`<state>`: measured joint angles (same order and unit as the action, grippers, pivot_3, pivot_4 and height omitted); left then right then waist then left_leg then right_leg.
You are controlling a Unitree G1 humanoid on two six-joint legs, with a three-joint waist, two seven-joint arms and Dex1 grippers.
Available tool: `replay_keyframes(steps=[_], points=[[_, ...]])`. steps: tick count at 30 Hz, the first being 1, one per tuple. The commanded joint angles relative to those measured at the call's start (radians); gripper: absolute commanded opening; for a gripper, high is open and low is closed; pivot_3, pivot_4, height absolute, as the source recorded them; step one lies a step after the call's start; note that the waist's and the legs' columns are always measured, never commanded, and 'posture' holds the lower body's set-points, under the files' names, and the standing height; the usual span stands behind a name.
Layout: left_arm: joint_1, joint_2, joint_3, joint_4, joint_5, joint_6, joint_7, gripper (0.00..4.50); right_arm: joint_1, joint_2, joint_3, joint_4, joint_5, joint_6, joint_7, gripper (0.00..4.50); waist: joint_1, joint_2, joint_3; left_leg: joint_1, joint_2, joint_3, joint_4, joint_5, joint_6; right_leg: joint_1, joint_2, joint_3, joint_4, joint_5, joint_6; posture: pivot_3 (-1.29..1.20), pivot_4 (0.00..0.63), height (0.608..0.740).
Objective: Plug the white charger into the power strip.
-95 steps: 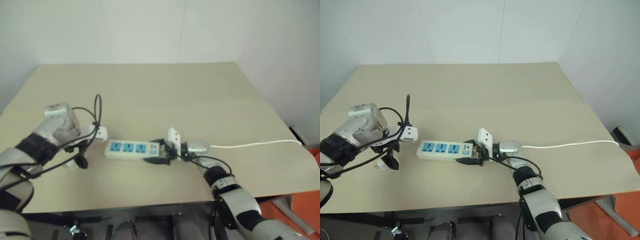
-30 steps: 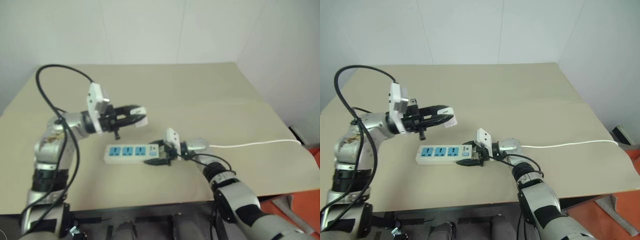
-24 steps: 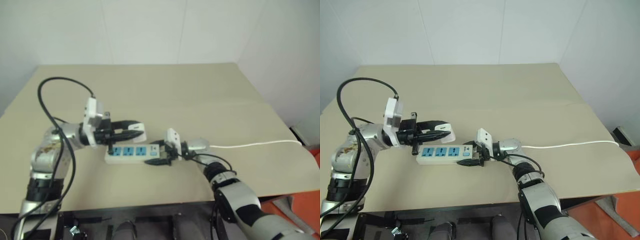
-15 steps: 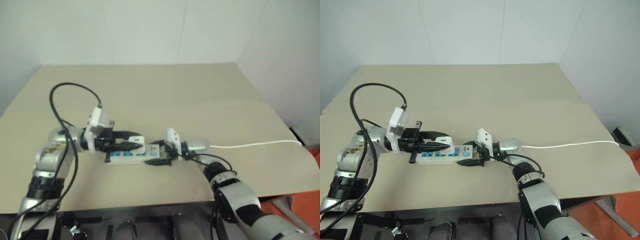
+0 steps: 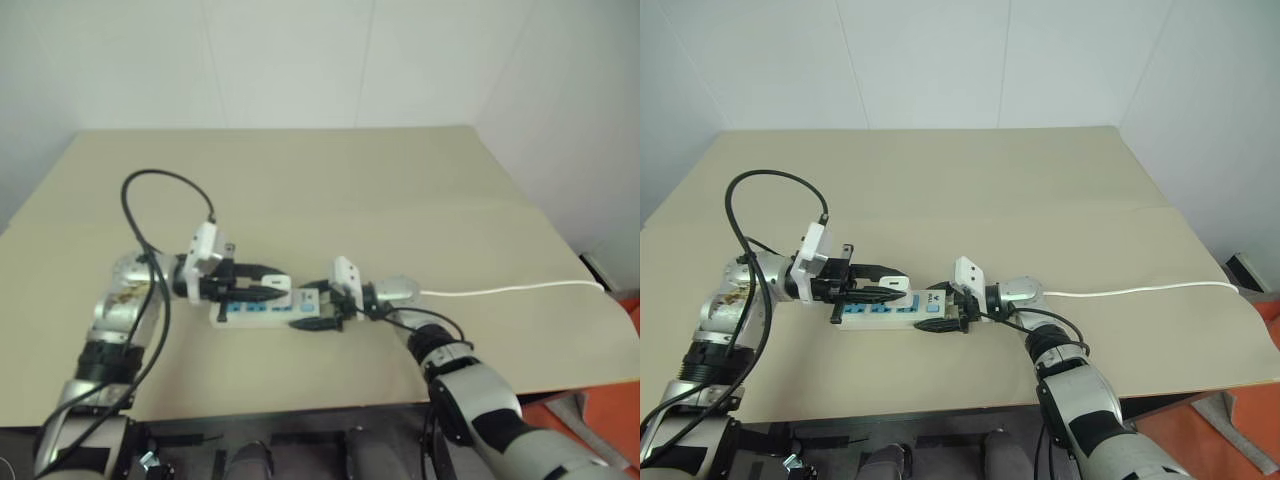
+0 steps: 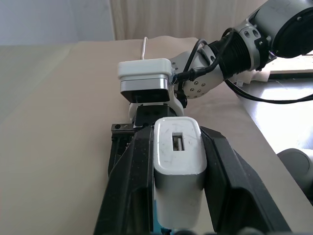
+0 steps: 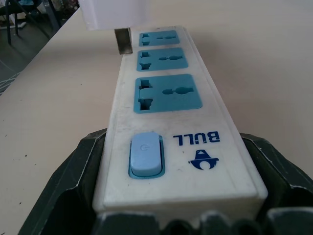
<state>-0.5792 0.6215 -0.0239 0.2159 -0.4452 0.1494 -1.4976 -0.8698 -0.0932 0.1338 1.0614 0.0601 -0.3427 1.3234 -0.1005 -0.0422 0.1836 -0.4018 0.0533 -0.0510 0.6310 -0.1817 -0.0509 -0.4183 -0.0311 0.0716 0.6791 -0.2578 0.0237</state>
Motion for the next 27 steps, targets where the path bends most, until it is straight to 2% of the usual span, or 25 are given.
replay_keyframes(steps=[1,12,27], points=[[-0.027,-0.004,-0.006,0.010,0.010,-0.028,-0.010,1.02,0.011,0.009,0.003,-0.013,-0.001,0.000,0.000,3.45,0.000,0.000,0.000,0.000,0.000,0.000,0.000,0.000,0.000,0.000,0.000,0.000,0.000,0.000,0.000,0.00,0.150,0.740],[-0.049,-0.027,-0.029,0.104,0.069,-0.111,-0.028,1.02,0.011,0.014,0.000,-0.013,0.002,0.003,-0.008,3.45,0.000,0.000,0.000,0.000,0.000,0.000,0.000,0.000,0.000,0.000,0.000,0.000,0.000,0.000,0.000,0.00,0.150,0.740],[-0.045,-0.051,-0.031,0.128,0.084,-0.134,-0.016,1.02,0.020,0.013,0.000,-0.027,0.005,0.011,-0.008,3.45,0.000,0.000,0.000,0.000,0.000,0.000,0.000,0.000,0.000,0.000,0.000,0.000,0.000,0.000,0.001,0.00,0.150,0.740]])
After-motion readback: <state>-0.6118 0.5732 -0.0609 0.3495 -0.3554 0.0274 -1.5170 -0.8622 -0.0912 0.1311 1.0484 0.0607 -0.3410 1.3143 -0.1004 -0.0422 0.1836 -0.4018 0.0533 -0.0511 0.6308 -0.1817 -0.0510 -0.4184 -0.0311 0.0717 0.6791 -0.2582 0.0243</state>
